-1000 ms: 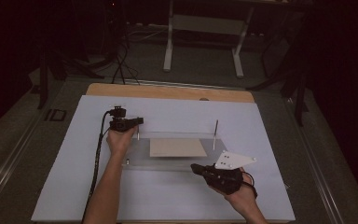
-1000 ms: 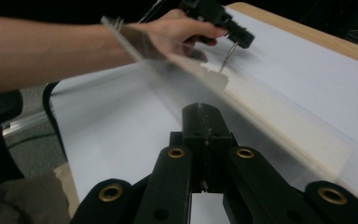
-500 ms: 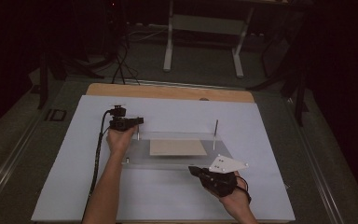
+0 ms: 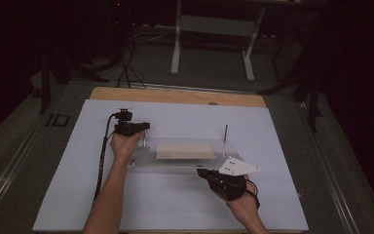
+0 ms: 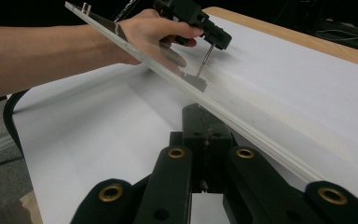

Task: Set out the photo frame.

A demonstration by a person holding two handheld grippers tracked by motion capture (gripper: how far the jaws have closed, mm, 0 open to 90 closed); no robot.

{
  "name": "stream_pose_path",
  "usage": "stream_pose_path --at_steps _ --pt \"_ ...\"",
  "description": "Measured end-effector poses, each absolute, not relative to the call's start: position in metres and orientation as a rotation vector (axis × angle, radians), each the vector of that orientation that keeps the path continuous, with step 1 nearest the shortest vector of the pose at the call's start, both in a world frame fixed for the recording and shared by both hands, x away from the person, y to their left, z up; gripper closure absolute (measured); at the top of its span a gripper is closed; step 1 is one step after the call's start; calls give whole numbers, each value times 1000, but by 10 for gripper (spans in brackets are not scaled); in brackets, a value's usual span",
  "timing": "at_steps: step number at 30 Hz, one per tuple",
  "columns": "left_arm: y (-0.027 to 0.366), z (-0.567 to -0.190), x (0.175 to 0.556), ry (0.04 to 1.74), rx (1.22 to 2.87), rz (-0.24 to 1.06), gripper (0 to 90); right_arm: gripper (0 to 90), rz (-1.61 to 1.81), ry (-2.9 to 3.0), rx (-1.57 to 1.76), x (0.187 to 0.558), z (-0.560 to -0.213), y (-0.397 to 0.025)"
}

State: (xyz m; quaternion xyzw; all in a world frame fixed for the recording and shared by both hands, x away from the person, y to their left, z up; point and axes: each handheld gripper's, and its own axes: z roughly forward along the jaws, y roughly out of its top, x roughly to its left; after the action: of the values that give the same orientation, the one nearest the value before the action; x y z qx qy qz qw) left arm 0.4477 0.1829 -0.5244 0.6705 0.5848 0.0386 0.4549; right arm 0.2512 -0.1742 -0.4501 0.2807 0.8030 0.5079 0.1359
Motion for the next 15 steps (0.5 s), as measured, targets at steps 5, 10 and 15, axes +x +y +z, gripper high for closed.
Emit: stream_pose_path --at_steps 5,10,15 --pt "186 -522 446 1418 1654 98 721 900 1467 2333 807 253 -448 -173" --pt "191 -517 441 1379 1664 111 673 900 1480 2321 801 256 -443 -173" --pt "192 -513 433 1342 1658 141 659 900 1484 2312 796 259 -437 -173"
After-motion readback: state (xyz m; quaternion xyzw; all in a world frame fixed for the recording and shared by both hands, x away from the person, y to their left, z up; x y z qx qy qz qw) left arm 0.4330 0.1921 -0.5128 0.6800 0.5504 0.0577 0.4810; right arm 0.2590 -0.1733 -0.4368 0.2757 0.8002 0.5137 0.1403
